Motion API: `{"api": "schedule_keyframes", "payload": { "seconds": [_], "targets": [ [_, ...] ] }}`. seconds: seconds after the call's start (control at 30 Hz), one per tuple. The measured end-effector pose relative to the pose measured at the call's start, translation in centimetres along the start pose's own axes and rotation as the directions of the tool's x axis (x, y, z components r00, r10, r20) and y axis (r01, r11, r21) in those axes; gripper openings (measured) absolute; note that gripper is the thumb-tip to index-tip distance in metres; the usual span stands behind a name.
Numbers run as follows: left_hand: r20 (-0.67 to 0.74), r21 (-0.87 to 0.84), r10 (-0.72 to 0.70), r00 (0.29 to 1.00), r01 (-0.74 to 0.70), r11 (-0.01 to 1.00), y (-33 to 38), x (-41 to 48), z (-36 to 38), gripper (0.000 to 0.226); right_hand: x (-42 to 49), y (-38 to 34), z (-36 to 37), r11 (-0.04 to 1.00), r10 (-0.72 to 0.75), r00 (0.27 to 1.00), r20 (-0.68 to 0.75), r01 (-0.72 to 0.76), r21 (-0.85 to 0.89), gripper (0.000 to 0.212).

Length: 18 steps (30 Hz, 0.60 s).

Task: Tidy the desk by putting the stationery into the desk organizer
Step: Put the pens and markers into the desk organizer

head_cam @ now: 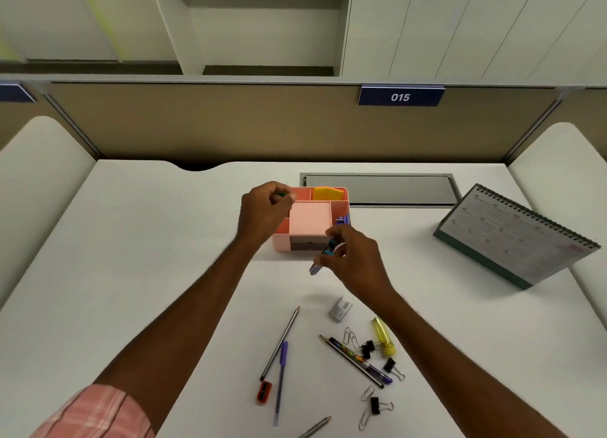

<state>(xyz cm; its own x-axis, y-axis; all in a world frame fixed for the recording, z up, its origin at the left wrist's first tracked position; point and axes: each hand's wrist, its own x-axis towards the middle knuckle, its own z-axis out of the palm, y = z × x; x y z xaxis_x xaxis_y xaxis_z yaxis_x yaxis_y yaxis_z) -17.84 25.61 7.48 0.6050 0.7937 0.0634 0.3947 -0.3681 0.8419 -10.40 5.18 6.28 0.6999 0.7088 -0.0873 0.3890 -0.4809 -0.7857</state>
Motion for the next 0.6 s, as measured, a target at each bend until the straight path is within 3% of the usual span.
{"api": "schedule_keyframes", "payload": {
  "seconds": [0.1, 0.23, 0.43, 0.6],
  "targets": [
    [0.182, -0.198, -0.01, 0.983, 0.047, 0.979, 1.4, 0.7, -0.2, 0.02, 4.0, -2.8, -1.6, 0.993, -0.118, 0.986, -0.121, 0.114, -0.039, 0.055],
    [0.212, -0.281, -0.032, 0.977, 0.092, 0.955, 2.8, 2.3, 0.1, 0.023, 9.3, -5.0, -2.0, 0.971, -0.228, 0.96, -0.161, 0.21, -0.118, 0.05],
    [0.202, -0.192, -0.135, 0.97, 0.174, 0.966, 3.1, 4.9, 0.4, 0.026, 15.2, -5.2, -0.1, 0.905, -0.354, 0.934, -0.057, 0.326, -0.273, 0.037],
    [0.229, -0.111, -0.362, 0.904, 0.394, 0.912, 3.0, 5.9, 1.3, 0.04, 18.0, -4.3, 0.7, 0.856, -0.336, 0.938, 0.09, 0.344, -0.385, 0.043]
  ]
}}
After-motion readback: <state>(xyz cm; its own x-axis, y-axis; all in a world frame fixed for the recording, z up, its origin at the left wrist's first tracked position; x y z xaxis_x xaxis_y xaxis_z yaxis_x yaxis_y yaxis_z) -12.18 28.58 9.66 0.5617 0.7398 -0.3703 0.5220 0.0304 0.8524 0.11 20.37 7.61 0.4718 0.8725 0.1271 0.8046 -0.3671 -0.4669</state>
